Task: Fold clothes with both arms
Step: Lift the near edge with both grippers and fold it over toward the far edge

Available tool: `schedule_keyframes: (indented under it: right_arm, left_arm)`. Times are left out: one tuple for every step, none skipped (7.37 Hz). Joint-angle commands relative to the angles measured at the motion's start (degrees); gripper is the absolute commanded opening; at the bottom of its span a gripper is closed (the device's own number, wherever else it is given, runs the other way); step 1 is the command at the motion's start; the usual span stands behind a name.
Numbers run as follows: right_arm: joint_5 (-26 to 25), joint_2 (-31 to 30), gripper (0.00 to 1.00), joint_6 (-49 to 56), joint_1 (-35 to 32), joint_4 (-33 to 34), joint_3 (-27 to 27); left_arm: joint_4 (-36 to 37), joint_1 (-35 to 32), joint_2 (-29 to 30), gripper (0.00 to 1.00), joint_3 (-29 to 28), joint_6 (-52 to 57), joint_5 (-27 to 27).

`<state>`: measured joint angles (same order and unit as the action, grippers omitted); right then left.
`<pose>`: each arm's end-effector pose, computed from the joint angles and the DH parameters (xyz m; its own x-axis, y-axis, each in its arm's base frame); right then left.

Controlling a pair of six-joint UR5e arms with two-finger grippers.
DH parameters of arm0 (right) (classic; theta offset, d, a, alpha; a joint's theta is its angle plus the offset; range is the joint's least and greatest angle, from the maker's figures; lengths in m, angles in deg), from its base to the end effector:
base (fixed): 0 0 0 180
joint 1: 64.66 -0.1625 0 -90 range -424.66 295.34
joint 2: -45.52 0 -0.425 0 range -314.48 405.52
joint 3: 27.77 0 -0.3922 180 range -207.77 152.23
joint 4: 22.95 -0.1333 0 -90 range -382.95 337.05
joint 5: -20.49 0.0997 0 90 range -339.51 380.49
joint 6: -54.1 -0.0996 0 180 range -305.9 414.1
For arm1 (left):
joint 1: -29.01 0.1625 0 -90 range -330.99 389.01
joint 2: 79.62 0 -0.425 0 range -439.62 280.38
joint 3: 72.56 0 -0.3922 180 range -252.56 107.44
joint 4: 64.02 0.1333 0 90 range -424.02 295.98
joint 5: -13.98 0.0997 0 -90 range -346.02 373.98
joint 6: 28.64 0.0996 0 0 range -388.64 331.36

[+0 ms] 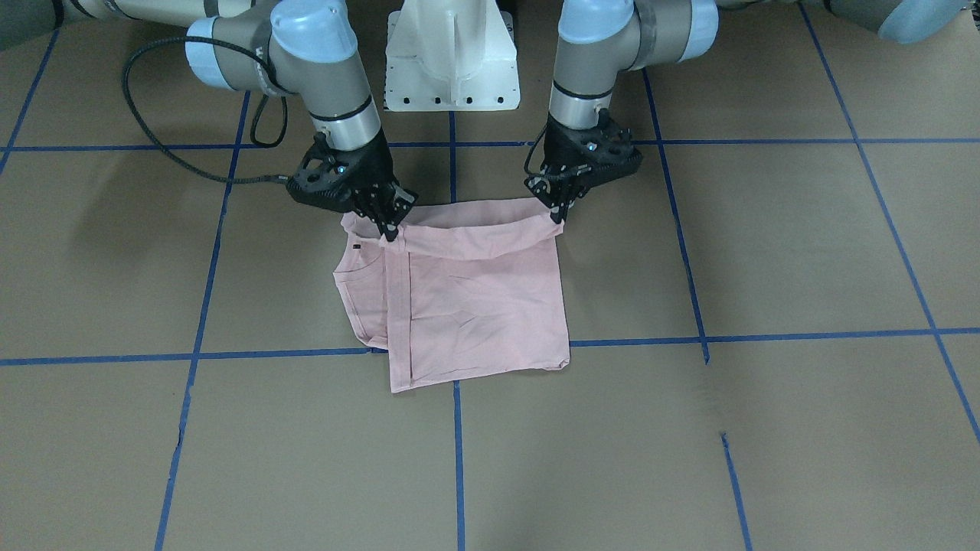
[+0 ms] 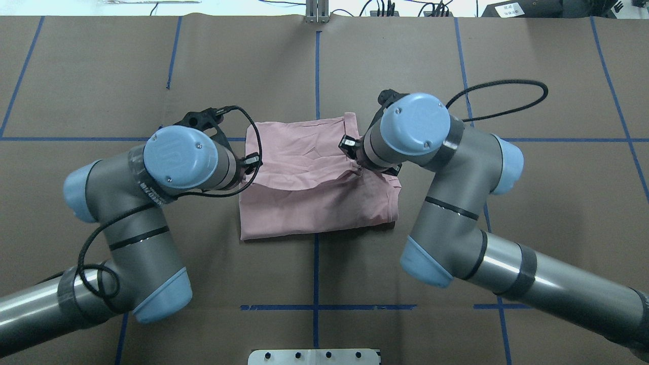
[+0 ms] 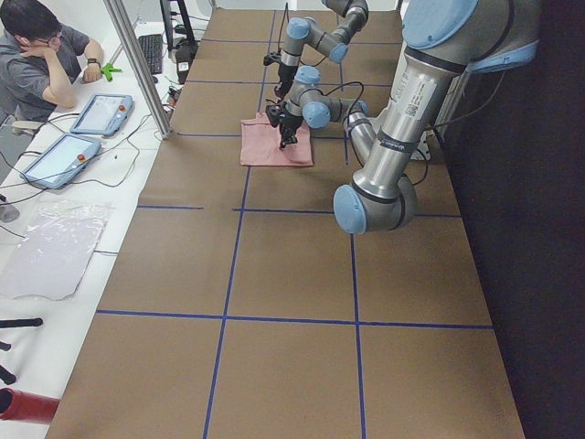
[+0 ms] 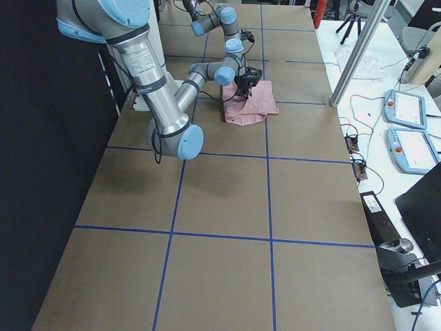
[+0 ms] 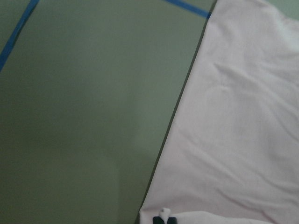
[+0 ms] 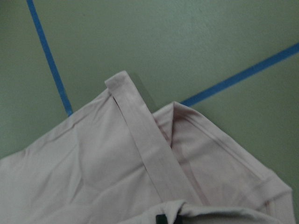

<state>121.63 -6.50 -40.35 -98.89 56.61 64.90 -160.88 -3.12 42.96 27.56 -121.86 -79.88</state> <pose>-0.5127 -0.4868 0.2258 0.4846 0.4218 0.7664 -0.4666 0.8657 -0.1814 0.4894 -0.4568 0.2432 0.5211 -0.3934 -0.7574 0.5173 0.8514 -0.0863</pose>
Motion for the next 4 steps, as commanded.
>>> schedule_keyframes:
  right_arm:
    - [1.3,6.2,0.00,1.2,-4.9,-12.4,-17.8]
    - [1.8,8.5,0.00,1.3,-6.1,-14.1,-22.0]
    - [1.3,11.3,0.99,2.2,-6.3,-15.2,-26.3]
    - [1.3,11.6,1.00,2.4,-7.2,-17.5,-27.4]
  left_arm:
    - [-10.1,-7.5,4.0,0.00,-13.0,6.9,-0.1]
    - [-16.2,-8.8,5.1,0.07,-19.2,7.3,0.0]
    - [-21.0,-8.8,6.2,0.99,-23.1,7.2,0.1]
    - [-21.3,-8.8,7.0,1.00,-23.7,7.3,0.1]
